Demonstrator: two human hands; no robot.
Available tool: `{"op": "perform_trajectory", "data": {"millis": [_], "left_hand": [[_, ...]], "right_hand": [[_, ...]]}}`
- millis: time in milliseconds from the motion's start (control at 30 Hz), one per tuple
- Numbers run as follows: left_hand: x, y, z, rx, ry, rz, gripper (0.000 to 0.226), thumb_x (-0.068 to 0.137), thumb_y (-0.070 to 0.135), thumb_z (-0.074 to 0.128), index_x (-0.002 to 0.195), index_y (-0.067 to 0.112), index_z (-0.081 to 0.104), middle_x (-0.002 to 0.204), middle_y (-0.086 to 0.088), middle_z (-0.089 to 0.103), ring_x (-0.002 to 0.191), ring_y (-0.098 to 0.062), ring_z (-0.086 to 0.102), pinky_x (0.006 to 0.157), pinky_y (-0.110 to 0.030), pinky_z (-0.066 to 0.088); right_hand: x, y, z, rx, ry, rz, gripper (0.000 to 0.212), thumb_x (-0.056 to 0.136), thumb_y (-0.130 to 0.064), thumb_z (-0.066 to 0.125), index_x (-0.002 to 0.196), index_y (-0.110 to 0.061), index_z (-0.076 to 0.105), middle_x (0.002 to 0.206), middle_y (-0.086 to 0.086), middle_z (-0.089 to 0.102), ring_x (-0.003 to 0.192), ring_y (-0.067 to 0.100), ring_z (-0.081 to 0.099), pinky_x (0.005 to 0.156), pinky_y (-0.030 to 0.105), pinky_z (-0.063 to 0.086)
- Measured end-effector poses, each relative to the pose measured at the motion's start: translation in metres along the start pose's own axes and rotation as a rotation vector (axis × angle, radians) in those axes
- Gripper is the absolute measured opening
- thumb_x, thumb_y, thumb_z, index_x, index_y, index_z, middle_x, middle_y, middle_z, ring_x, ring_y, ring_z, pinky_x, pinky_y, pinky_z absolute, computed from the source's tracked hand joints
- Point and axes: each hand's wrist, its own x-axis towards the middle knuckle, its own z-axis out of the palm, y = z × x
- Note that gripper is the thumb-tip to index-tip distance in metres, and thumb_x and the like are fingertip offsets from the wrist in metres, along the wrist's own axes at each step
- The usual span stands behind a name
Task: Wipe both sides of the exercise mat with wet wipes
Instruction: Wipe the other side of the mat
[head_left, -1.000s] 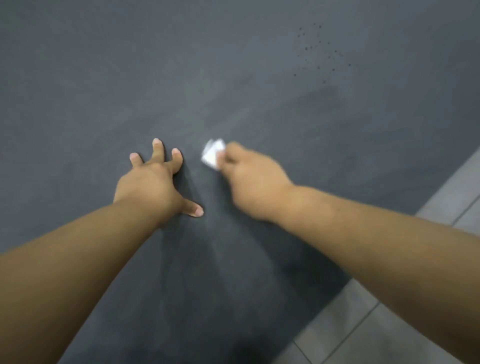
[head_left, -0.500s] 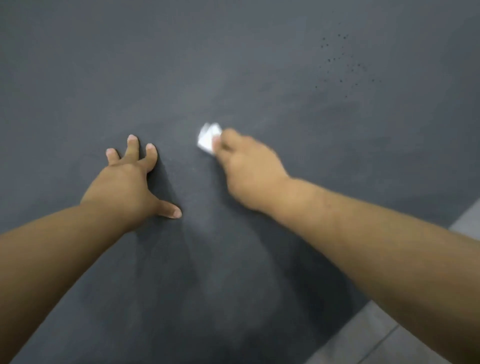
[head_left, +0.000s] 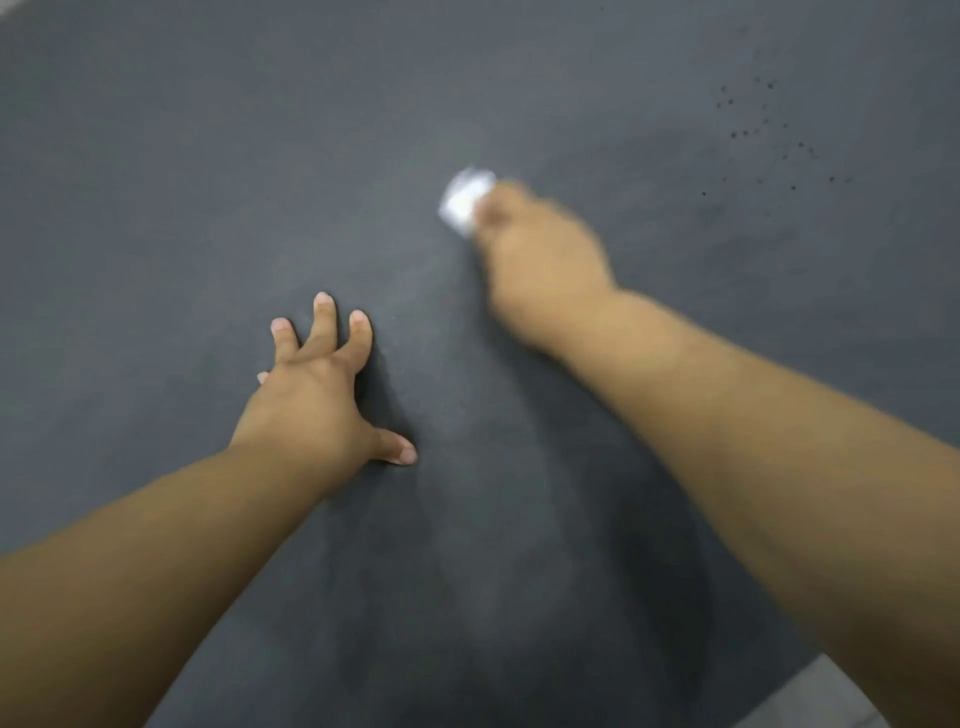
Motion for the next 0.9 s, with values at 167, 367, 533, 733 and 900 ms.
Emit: {"op": "perform_trajectory", "data": {"millis": [167, 367, 533, 733, 900], "left_hand": [[0.002, -0.002, 0.0, -0.029, 0.011, 0.015, 0.123, 0.06, 0.047, 0.083, 0.15, 0.03, 0.001, 0.155, 0.009, -0.022, 0.143, -0.027, -0.016, 0.115, -0.05, 0.019], [0.001, 0.003, -0.002, -0.018, -0.008, -0.015, 0.124, 0.061, 0.045, 0.083, 0.15, 0.028, -0.002, 0.155, 0.006, -0.023, 0.144, -0.032, -0.011, 0.113, -0.052, 0.023], [0.001, 0.004, 0.001, -0.073, 0.008, -0.028, 0.123, 0.061, 0.037, 0.085, 0.15, 0.026, 0.001, 0.155, 0.006, -0.022, 0.143, -0.031, -0.016, 0.112, -0.056, 0.019], [-0.003, 0.017, 0.002, -0.027, 0.033, -0.077, 0.116, 0.067, 0.025, 0.084, 0.151, 0.018, 0.004, 0.156, 0.001, -0.017, 0.143, -0.034, -0.011, 0.112, -0.054, 0.022], [-0.014, 0.05, 0.018, 0.005, 0.066, -0.015, 0.078, 0.086, 0.0, 0.052, 0.149, 0.005, 0.006, 0.156, -0.009, -0.016, 0.144, -0.032, -0.006, 0.111, -0.048, 0.027]], "right_hand": [[-0.019, -0.024, -0.013, -0.083, -0.114, -0.314, 0.042, 0.096, -0.017, 0.035, 0.139, -0.018, 0.038, 0.133, 0.005, 0.04, 0.111, 0.029, 0.048, 0.081, 0.035, 0.041], [-0.019, 0.086, -0.05, -0.121, -0.048, 0.533, 0.053, 0.09, -0.002, 0.04, 0.141, -0.007, 0.032, 0.129, 0.022, 0.037, 0.11, 0.042, 0.046, 0.091, 0.046, 0.039], [-0.093, 0.011, -0.012, 0.037, 0.035, 0.109, 0.053, 0.079, -0.008, 0.033, 0.126, 0.0, 0.054, 0.11, 0.02, 0.054, 0.077, 0.041, 0.057, 0.061, 0.041, 0.048], [-0.168, 0.037, -0.026, -0.044, -0.062, -0.035, 0.048, 0.073, -0.012, 0.037, 0.111, -0.007, 0.065, 0.09, 0.013, 0.06, 0.063, 0.032, 0.057, 0.047, 0.031, 0.039], [-0.195, 0.118, -0.058, -0.084, -0.098, 0.675, 0.054, 0.087, -0.006, 0.042, 0.141, -0.013, 0.034, 0.121, 0.015, 0.04, 0.107, 0.037, 0.045, 0.081, 0.041, 0.04]]}}
